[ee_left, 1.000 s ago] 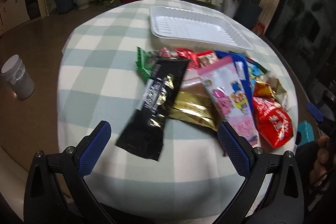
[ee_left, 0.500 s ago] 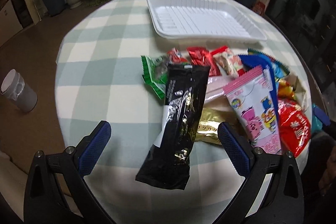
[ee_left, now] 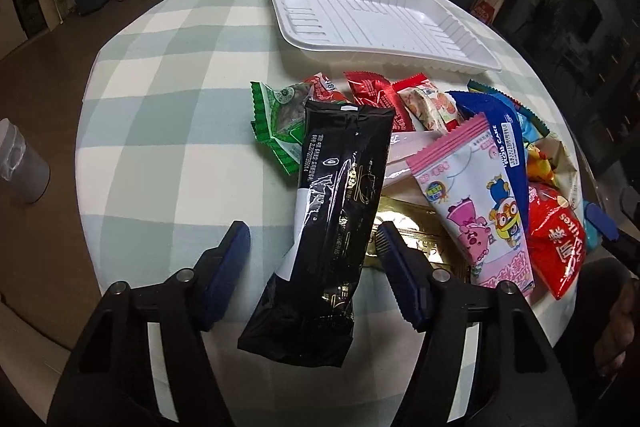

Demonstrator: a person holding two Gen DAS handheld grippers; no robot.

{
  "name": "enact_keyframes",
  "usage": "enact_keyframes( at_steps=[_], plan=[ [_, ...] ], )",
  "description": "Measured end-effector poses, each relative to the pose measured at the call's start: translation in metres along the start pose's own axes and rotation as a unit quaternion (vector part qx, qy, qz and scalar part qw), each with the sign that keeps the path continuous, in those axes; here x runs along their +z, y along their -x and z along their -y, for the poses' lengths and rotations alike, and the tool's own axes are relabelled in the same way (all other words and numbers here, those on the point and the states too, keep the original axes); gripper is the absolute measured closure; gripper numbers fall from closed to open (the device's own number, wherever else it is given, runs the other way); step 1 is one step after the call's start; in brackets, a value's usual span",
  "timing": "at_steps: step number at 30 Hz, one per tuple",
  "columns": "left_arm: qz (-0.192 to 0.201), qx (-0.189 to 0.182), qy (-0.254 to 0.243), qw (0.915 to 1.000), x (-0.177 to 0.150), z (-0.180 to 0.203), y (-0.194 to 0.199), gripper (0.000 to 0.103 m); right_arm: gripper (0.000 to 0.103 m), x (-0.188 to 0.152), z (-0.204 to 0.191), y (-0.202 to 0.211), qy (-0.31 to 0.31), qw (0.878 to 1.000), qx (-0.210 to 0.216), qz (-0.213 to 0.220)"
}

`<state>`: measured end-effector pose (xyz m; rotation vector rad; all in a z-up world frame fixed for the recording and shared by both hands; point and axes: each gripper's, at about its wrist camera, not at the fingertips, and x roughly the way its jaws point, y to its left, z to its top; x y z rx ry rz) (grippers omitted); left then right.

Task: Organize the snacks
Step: 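Grasp the black snack bar with the left gripper while the right gripper approaches the red Maltesers bag, then grasp the red Maltesers bag with the right gripper and lift it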

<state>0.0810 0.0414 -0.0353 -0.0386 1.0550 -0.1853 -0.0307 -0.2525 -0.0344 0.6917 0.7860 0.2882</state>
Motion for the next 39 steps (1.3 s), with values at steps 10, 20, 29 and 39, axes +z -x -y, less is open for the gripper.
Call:
enact_keyframes(
  at_steps=[10,20,29,39],
  plan=[
    [0.004,-0.03,-0.019,0.9993,-0.001,0.009,0.002,0.063,0.028,-0.004,-0.014,-0.002,0.057,0.998,-0.036,0.014],
    [0.024,-0.049,-0.023,0.9983,-0.006,0.011,0.008,0.081,0.04,-0.01,-0.025,-0.006,0.107,0.99,-0.089,0.018],
    [0.09,-0.101,0.045,0.9898,-0.008,-0.019,0.037,0.081,0.04,-0.029,-0.049,-0.022,0.171,0.976,-0.132,-0.005],
    [0.103,-0.124,0.031,0.9864,-0.011,-0.014,0.047,0.081,0.04,-0.036,-0.049,-0.055,0.186,0.964,-0.179,-0.056]
  ],
)
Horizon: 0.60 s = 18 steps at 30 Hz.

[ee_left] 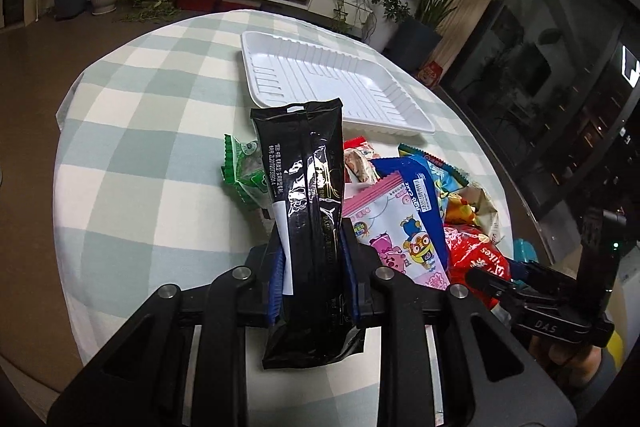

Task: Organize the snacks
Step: 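Grasp the red Maltesers bag with the right gripper and lift it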

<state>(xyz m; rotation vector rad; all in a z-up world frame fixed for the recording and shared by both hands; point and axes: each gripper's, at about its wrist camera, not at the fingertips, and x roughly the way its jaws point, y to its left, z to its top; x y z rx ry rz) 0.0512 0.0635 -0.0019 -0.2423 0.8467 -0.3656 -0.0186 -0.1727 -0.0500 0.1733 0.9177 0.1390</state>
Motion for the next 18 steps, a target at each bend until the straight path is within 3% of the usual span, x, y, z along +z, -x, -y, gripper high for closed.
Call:
enact_keyframes(
  at_steps=[2,9,18],
  plan=[
    [0.0,-0.002,0.001,1.0,-0.001,0.0,0.001,0.081,0.041,0.0,-0.003,-0.002,0.011,1.0,-0.008,0.003],
    [-0.001,-0.003,-0.001,1.0,-0.001,0.0,0.0,0.081,0.061,-0.004,-0.009,-0.005,0.035,0.999,-0.007,0.0],
    [0.004,-0.001,-0.001,1.0,-0.002,0.0,0.002,0.081,0.066,-0.008,-0.011,0.005,0.032,0.999,0.014,0.01]
  ],
)
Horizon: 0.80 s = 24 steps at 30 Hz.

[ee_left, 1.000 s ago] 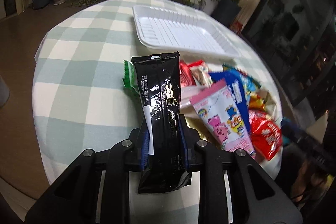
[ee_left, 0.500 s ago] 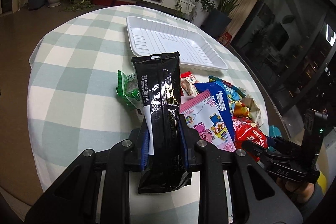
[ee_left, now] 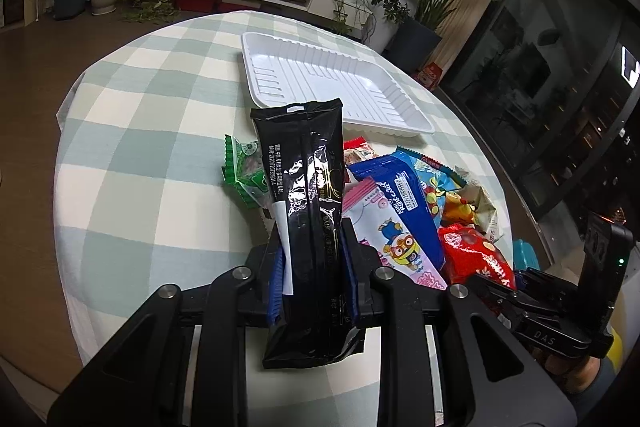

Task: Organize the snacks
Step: 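Grasp the red Maltesers bag with the right gripper and lift it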

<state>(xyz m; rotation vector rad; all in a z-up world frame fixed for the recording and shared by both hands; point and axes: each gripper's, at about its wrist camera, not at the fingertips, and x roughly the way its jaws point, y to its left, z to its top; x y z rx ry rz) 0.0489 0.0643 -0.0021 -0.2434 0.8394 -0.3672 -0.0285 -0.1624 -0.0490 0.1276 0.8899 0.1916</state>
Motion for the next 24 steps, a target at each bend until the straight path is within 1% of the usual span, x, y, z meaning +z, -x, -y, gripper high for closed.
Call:
enact_keyframes(
  at_steps=[3,7,11,16,21,24],
  plan=[
    [0.004,-0.002,-0.002,1.0,0.0,0.002,0.002,0.081,0.066,0.0,0.002,0.007,-0.01,1.0,0.0,0.011],
    [0.006,-0.002,-0.004,1.0,-0.001,0.002,0.003,0.081,0.066,-0.001,0.004,0.019,-0.022,0.999,-0.001,0.038],
    [0.01,-0.004,-0.005,0.9999,-0.001,0.003,0.005,0.081,0.066,-0.003,0.005,0.029,-0.032,0.998,0.005,0.052],
    [0.014,-0.005,-0.006,0.9999,-0.001,0.003,0.007,0.081,0.066,-0.003,0.009,0.042,-0.054,0.995,0.04,0.076],
    [0.017,-0.009,-0.002,0.9998,0.0,0.003,0.008,0.081,0.066,0.007,0.031,0.044,-0.095,0.991,0.054,0.075],
    [0.022,-0.018,0.01,0.9995,0.004,0.001,0.012,0.081,0.066,0.018,0.049,0.051,-0.119,0.988,0.054,0.086]
  ],
)
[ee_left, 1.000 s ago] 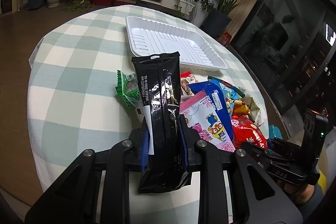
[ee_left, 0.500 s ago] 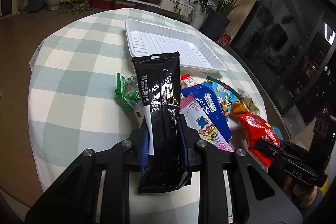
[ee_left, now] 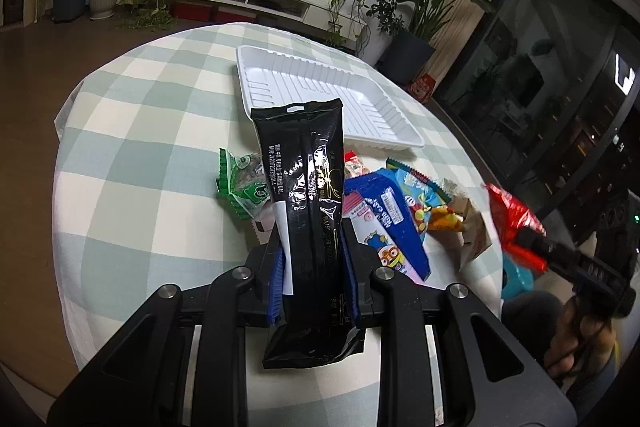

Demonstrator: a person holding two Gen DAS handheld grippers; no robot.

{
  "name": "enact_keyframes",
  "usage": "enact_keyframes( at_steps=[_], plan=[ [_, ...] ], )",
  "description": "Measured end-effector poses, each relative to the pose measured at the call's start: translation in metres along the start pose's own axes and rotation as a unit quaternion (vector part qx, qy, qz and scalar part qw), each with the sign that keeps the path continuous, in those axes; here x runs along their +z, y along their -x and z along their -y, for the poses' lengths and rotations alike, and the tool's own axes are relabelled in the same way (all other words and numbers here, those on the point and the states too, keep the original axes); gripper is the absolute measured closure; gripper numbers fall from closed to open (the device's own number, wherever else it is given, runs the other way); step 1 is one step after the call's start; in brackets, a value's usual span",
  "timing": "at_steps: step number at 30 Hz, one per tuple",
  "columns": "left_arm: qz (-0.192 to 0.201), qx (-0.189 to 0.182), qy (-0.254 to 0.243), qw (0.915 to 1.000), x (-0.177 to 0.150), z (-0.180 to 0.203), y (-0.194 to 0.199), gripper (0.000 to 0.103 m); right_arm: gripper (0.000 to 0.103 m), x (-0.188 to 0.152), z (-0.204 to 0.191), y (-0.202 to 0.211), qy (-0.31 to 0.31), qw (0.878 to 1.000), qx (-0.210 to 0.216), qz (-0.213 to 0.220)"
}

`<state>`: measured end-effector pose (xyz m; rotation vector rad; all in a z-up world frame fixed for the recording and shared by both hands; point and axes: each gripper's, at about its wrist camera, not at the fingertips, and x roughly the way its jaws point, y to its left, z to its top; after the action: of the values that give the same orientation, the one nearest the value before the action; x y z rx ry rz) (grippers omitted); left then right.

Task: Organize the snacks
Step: 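Grasp the red Maltesers bag with the right gripper and lift it, then lower the black bar and red bag into the white tray and open both grippers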

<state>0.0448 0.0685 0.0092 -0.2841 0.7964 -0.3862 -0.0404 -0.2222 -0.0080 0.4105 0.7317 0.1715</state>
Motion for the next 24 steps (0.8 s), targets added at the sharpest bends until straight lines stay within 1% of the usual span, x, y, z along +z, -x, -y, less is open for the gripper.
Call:
enact_keyframes(
  at_steps=[3,4,8,9,11,13,15,18,21,24],
  plan=[
    [0.005,-0.006,0.006,1.0,0.012,0.002,0.002,0.081,0.066,0.029,0.013,0.011,-0.013,0.999,-0.009,0.029],
    [0.003,-0.011,0.006,0.9999,0.019,0.004,0.001,0.081,0.066,0.045,0.018,0.015,-0.017,0.999,-0.011,0.045],
    [0.011,-0.017,-0.007,0.9998,0.061,0.018,-0.008,0.081,0.066,0.093,0.024,0.018,-0.021,0.995,-0.01,0.092],
    [0.013,-0.018,-0.01,0.9997,0.071,0.023,-0.011,0.081,0.066,0.111,0.022,0.013,-0.02,0.994,-0.008,0.106],
    [0.019,-0.016,-0.022,0.9994,0.099,0.033,-0.021,0.081,0.066,0.133,0.019,0.002,-0.018,0.993,0.0,0.114],
    [0.021,-0.012,-0.031,0.9992,0.131,0.041,-0.036,0.081,0.066,0.161,0.012,-0.022,-0.01,0.993,0.013,0.119],
    [0.017,-0.013,-0.029,0.9994,0.158,0.044,-0.056,0.081,0.066,0.18,0.005,-0.045,-0.001,0.993,0.024,0.114],
    [0.01,-0.011,-0.024,0.9996,0.184,0.042,-0.086,0.081,0.066,0.202,-0.009,-0.092,0.028,0.995,0.029,0.089],
    [-0.007,-0.006,-0.024,0.9997,0.19,0.033,-0.118,0.081,0.066,0.208,-0.016,-0.139,0.057,0.997,0.03,0.046],
    [-0.029,-0.004,-0.005,0.9996,0.183,0.015,-0.146,0.081,0.066,0.203,-0.011,-0.167,0.062,0.998,0.028,0.014]
  ],
)
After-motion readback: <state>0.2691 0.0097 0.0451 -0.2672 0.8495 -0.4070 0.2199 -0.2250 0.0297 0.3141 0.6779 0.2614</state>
